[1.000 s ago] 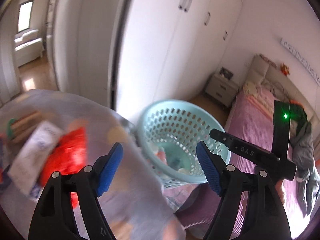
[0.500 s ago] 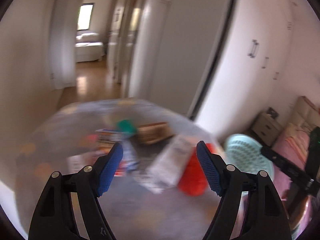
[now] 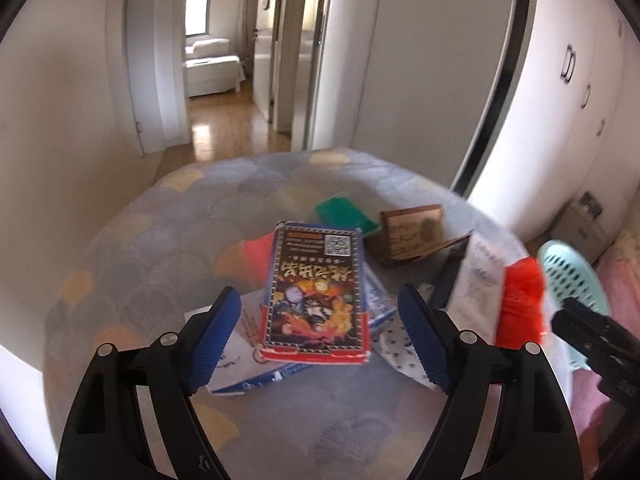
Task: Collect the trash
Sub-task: 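Grasp the snack box with the left tool while the right tool grasps the red plastic bag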
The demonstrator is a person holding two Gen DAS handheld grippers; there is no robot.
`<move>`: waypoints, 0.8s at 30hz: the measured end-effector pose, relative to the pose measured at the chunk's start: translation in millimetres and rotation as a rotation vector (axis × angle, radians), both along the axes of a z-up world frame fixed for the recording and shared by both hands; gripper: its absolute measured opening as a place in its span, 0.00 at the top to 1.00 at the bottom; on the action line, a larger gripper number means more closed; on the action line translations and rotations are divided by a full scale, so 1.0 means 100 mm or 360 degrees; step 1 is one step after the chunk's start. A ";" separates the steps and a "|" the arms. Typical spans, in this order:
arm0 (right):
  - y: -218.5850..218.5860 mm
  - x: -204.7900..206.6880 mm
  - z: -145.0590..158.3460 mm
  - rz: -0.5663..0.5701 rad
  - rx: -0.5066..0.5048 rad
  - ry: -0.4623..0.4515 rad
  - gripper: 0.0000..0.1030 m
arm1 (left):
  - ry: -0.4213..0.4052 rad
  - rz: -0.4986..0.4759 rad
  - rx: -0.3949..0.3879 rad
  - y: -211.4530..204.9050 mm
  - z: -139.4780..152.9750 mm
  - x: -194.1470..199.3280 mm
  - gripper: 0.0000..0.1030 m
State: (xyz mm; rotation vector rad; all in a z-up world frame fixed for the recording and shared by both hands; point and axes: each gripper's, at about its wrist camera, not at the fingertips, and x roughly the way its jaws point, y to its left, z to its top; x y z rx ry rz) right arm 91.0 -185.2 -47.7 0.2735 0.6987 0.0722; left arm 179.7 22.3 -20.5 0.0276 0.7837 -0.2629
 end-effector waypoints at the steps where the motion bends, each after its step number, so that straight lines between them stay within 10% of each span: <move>1: 0.01 0.00 -0.01 0.0004 0.0005 0.0003 0.29 | -0.0001 0.0009 0.0038 -0.02 -0.04 -0.01 0.24; 7: 0.05 0.06 -0.10 0.0009 0.0008 0.0033 0.25 | 0.0043 0.0007 0.0134 -0.07 -0.18 0.03 0.43; 24: -0.01 0.18 -0.37 0.0046 0.0125 0.0178 0.37 | -0.0103 -0.0005 0.0063 -0.10 0.01 -0.32 0.44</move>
